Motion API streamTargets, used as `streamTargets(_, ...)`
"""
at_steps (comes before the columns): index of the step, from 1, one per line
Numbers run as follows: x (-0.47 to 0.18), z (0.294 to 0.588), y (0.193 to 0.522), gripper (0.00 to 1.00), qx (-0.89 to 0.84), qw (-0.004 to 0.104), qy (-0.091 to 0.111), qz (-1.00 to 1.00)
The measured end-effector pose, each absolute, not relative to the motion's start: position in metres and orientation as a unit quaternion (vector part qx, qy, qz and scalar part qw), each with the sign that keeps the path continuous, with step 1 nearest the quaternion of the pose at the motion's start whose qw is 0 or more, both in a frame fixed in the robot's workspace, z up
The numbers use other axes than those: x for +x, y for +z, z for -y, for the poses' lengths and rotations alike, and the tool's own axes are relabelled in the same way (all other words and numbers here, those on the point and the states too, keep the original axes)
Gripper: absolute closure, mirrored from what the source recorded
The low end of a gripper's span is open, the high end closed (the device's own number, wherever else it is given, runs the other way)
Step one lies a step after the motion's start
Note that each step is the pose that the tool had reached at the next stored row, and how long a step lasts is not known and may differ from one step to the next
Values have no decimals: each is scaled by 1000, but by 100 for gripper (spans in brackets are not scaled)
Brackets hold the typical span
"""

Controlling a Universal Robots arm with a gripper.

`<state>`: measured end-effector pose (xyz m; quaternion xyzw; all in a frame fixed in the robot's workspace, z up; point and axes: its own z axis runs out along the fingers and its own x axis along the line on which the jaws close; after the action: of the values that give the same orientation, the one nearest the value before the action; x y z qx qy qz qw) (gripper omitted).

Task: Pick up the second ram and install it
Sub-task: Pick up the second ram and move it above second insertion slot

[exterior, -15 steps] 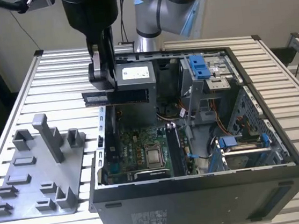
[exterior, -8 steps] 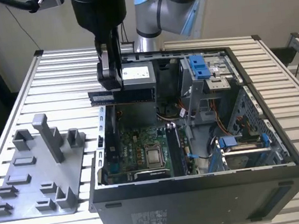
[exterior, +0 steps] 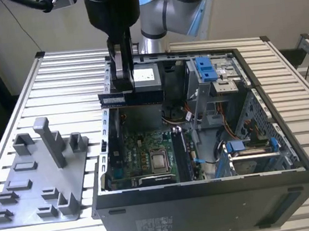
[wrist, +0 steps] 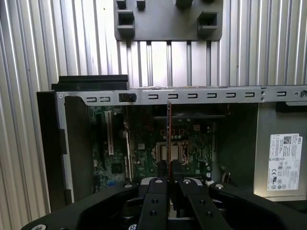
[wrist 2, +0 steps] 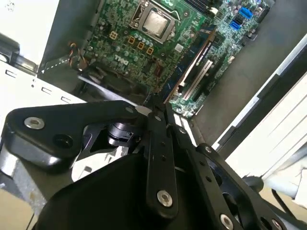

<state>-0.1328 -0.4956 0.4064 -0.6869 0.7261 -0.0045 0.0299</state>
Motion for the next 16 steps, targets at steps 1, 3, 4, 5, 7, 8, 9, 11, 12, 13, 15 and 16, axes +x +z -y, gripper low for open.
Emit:
streamTargets(1, -131, 496, 406, 86, -687, 30, -4, -726)
streamTargets(3, -128, 496, 406, 86, -687, 30, -4, -726)
streamTargets(4, -126, 496, 406, 86, -687, 30, -4, -726)
streamTargets(5, -124, 496, 406, 86, -687, 30, -4, -726)
streamTargets(7, -121, 496, 406, 86, -688, 30, -4, -726)
streamTargets(8, -120, 496, 406, 86, -688, 30, -4, -725)
streamTargets(9, -118, 496, 406, 86, -688, 30, -4, -725)
streamTargets(11, -115, 496, 406, 86, -688, 30, -4, -725)
streamTargets(12, -114, 496, 406, 86, -688, 30, -4, -725)
streamTargets(13, -112, 496, 406, 86, -688, 30, -4, -725)
streamTargets(15, -109, 496, 406, 86, -688, 30, -4, -725)
streamTargets(16, -108, 496, 406, 86, -688, 30, -4, -725)
